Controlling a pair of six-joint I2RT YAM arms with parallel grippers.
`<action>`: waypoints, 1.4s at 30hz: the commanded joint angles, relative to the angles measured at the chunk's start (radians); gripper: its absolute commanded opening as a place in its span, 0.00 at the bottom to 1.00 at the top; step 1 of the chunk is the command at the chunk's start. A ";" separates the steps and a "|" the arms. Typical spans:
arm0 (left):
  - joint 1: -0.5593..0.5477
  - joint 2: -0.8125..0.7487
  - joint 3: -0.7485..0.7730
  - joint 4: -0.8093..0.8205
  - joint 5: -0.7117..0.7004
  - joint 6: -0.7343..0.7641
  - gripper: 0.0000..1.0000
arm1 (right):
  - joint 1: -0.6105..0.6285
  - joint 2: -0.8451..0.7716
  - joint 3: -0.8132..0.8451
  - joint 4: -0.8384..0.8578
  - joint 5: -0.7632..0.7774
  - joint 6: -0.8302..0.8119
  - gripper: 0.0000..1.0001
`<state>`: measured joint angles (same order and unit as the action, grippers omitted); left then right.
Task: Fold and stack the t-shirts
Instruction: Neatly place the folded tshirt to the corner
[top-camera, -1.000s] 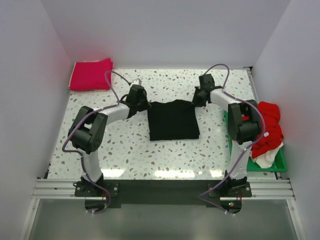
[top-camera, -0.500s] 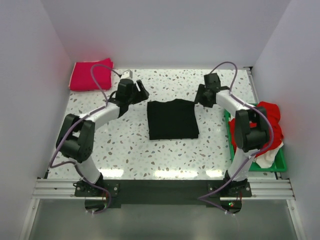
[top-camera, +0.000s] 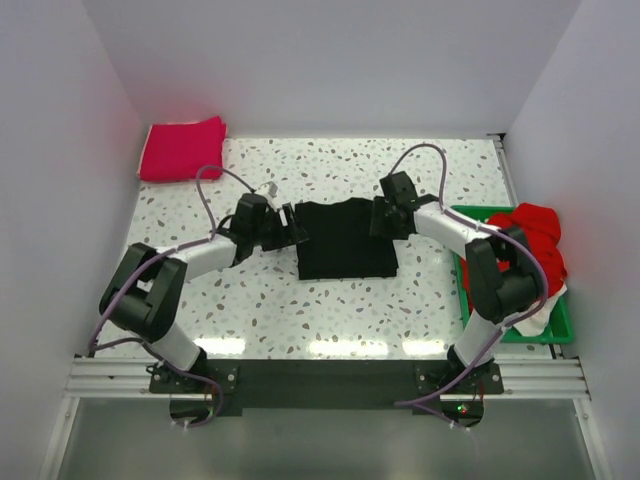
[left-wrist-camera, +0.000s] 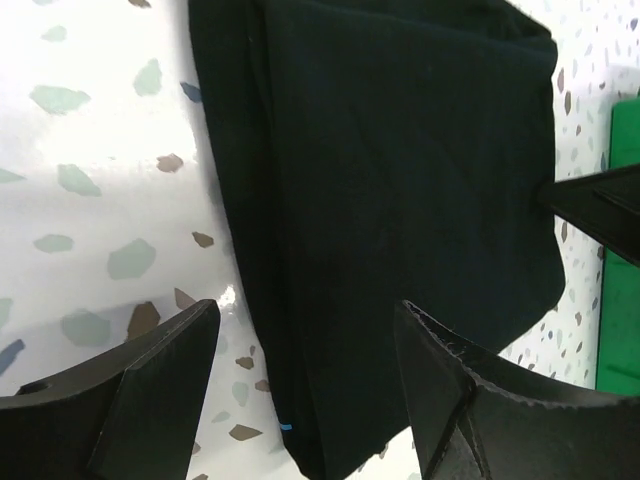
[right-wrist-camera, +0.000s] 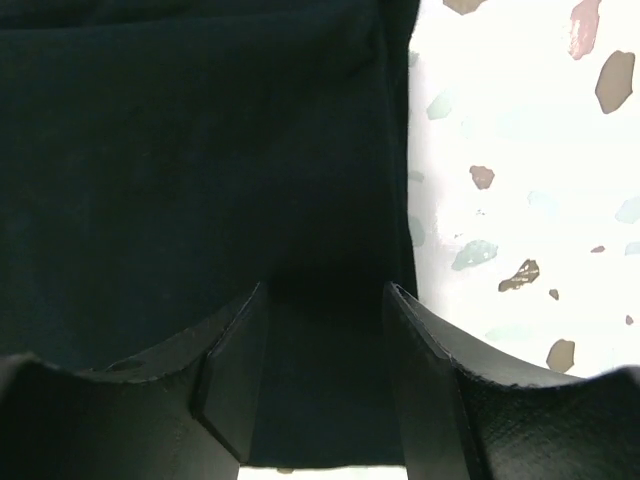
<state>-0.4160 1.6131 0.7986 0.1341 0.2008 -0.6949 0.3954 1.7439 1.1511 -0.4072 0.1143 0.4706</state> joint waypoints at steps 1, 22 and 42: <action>-0.018 0.022 0.007 0.012 0.022 0.014 0.75 | -0.007 0.041 0.004 0.005 0.025 -0.007 0.53; -0.093 0.269 0.162 -0.114 -0.061 0.026 0.56 | -0.012 0.074 0.004 0.008 0.004 -0.001 0.52; 0.031 0.361 0.783 -0.495 -0.768 0.506 0.00 | 0.034 -0.268 -0.117 0.071 -0.288 0.092 0.55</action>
<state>-0.4511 1.9667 1.4879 -0.3824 -0.4358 -0.3687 0.4114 1.4952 1.0634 -0.3496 -0.1093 0.5476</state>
